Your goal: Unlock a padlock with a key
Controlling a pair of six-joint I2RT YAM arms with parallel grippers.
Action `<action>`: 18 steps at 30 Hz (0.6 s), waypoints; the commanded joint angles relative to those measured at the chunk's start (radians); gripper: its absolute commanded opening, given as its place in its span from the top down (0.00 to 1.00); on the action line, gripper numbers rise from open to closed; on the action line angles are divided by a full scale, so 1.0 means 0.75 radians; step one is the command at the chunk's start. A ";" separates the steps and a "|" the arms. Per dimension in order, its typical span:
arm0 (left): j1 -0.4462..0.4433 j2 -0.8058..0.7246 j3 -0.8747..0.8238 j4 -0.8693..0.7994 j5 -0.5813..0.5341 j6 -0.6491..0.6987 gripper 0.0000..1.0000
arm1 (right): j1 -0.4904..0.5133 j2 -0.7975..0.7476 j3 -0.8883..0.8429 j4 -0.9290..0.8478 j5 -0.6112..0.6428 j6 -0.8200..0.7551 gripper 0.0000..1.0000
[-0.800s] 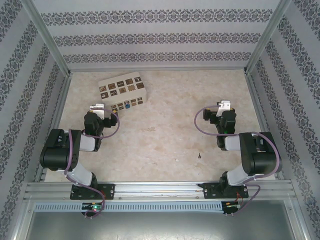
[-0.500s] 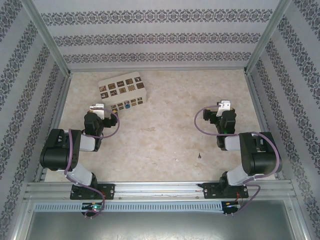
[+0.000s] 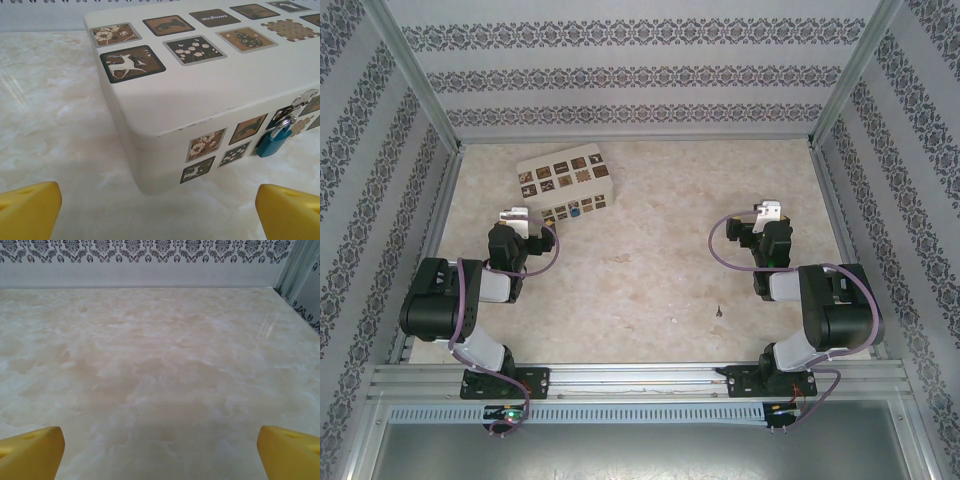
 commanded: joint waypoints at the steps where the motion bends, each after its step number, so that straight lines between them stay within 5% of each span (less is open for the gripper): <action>1: 0.010 -0.011 0.022 -0.028 0.020 0.016 0.01 | 0.011 -0.002 0.008 0.022 0.021 0.017 0.02; 13: 0.013 -0.035 -0.054 0.104 -0.081 -0.023 0.01 | 0.014 -0.042 -0.004 0.015 0.023 0.016 0.02; 18: 0.013 -0.251 -0.049 -0.107 -0.161 -0.052 0.01 | 0.022 -0.213 0.005 -0.152 0.052 0.015 0.02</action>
